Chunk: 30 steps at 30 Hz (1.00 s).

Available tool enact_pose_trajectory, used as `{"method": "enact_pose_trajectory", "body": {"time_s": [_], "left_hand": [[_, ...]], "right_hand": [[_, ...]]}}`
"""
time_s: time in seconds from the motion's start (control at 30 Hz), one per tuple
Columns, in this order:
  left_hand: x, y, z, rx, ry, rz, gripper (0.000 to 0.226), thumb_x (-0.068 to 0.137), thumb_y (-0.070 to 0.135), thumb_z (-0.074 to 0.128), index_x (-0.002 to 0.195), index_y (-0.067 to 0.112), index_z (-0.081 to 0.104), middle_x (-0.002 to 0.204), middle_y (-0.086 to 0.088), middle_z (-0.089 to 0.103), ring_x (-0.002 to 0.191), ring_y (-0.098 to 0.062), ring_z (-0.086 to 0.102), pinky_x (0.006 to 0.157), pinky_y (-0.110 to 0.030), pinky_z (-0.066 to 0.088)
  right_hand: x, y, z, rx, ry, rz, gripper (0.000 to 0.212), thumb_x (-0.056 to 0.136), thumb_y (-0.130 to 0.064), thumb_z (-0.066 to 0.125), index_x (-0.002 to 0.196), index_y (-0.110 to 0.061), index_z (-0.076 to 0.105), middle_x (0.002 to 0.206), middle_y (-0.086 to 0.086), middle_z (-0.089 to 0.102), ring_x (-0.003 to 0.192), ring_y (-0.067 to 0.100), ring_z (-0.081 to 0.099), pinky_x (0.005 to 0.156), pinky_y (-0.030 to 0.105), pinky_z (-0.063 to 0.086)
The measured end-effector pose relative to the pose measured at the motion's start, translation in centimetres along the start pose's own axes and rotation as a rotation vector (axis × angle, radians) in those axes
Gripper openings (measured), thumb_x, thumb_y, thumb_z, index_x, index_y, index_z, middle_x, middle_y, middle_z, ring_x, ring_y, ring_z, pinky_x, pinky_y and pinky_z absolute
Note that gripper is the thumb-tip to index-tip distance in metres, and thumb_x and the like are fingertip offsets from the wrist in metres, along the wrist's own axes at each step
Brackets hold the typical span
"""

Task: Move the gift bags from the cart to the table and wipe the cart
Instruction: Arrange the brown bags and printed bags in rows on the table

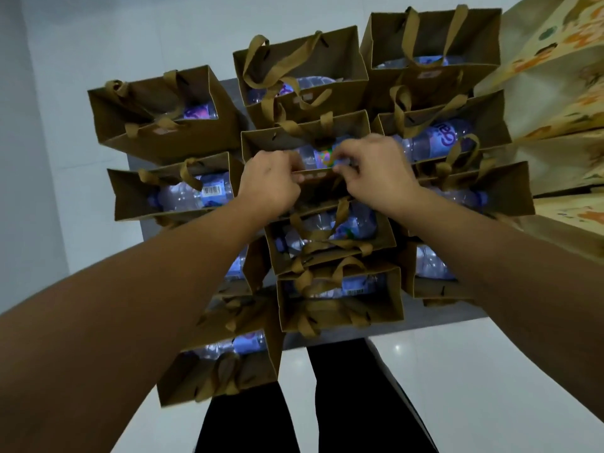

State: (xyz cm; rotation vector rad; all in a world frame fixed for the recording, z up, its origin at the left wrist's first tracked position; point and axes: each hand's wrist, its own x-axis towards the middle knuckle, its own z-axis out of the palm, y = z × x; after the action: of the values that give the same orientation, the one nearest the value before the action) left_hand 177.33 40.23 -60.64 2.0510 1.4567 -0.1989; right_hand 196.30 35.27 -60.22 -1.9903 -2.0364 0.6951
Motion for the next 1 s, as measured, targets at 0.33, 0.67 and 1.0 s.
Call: {"method": "enact_pose_trajectory", "body": {"time_s": [0.33,0.67,1.0], "left_hand": [[-11.4,0.5,3.4,0.087,0.01,0.244,0.025,0.092,0.03,0.064,0.104,0.011,0.074,0.103,-0.008,0.068,0.1,-0.031,0.057,0.085,-0.042,0.047],[-10.1,1.0,5.1,0.003,-0.109,-0.041,0.021,0.096,0.015,0.056,0.114,0.019,0.067,0.097,-0.005,0.063,0.09,-0.026,0.059,0.071,-0.036,0.042],[-9.8,1.8,4.1,-0.043,-0.121,-0.075,0.017,0.099,0.017,0.054,0.109,0.022,0.066,0.102,-0.002,0.066,0.092,-0.022,0.061,0.079,-0.039,0.053]], "right_hand": [[-11.0,-2.1,0.0,-0.134,-0.45,0.011,0.031,0.098,-0.03,0.055,0.128,-0.025,0.064,0.112,0.011,0.062,0.108,0.03,0.055,0.088,0.04,0.049],[-8.1,-1.7,2.0,-0.189,-0.312,0.105,0.019,0.102,-0.033,0.052,0.111,-0.028,0.069,0.096,0.003,0.052,0.102,0.021,0.05,0.075,0.031,0.031],[-10.2,-1.6,1.8,-0.131,-0.1,0.053,0.025,0.1,-0.028,0.056,0.119,-0.017,0.068,0.107,0.009,0.063,0.105,0.026,0.052,0.084,0.036,0.042]]}}
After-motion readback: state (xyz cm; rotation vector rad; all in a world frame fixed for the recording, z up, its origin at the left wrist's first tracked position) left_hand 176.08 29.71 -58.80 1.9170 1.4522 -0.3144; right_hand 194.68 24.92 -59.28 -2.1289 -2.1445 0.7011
